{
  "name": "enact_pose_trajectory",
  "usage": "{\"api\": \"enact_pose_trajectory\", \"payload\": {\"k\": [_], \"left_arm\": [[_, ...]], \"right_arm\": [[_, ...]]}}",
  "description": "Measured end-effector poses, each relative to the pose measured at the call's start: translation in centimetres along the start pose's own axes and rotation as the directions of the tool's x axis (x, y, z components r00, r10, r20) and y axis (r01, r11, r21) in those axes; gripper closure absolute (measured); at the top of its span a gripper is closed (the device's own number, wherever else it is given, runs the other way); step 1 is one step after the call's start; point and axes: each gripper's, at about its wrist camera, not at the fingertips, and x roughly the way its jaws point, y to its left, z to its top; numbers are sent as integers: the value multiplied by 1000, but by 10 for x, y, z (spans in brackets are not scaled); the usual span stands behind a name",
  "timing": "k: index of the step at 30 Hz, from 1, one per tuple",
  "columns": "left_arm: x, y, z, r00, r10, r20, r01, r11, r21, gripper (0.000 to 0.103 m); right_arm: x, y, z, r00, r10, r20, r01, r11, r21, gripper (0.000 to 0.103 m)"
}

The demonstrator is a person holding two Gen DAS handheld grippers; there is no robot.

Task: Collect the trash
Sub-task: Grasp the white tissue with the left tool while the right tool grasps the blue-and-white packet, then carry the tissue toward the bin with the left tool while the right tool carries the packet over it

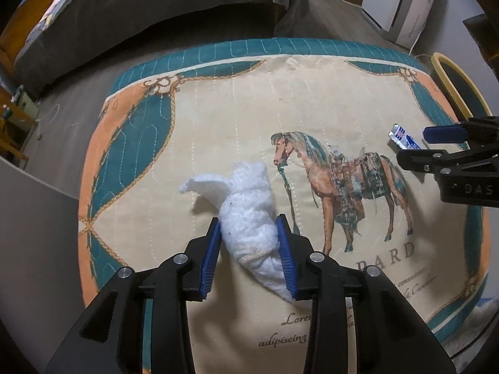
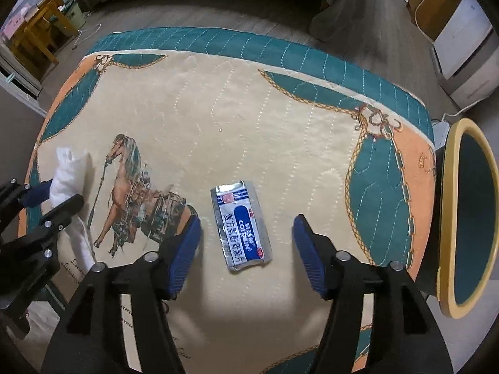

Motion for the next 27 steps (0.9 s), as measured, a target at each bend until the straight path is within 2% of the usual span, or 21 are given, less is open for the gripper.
{"api": "enact_pose_trajectory", "payload": {"k": [3, 5, 7, 10, 16, 20, 22, 25, 27], "left_arm": [[2, 0, 1, 1000, -1, -5, 1, 1000, 1, 65], [3, -1, 2, 1000, -17, -5, 17, 1000, 3, 65], [4, -4, 3, 999, -40, -2, 40, 999, 10, 73], [-1, -10, 3, 998, -64, 15, 64, 997, 37, 75], [-26, -22, 13, 989, -106, 100, 103, 994, 40, 75], [-42, -38, 23, 982, -124, 145, 117, 992, 56, 75], [-50, -52, 31, 978, -132, 164, 119, 989, 84, 75], [-68, -76, 42, 966, -152, 207, 127, 983, 131, 75], [-75, -90, 46, 960, -170, 222, 139, 979, 146, 75]], "right_arm": [[3, 1, -1, 1000, 5, -17, -5, 1000, -9, 38], [3, 7, -2, 999, -30, -20, 29, 999, -39, 57], [0, 8, -2, 999, -29, -19, 28, 998, -51, 73], [-8, 2, -1, 1000, -1, -16, 1, 1000, -21, 73], [-43, -26, 2, 998, 26, 58, -29, 998, 64, 74], [-85, -45, -2, 991, -28, 129, 18, 997, 73, 74], [-115, -54, -4, 981, -71, 182, 57, 995, 81, 74], [-149, -78, -11, 965, -85, 250, 57, 991, 118, 74], [-157, -88, -13, 959, -99, 266, 63, 988, 139, 74]]}}
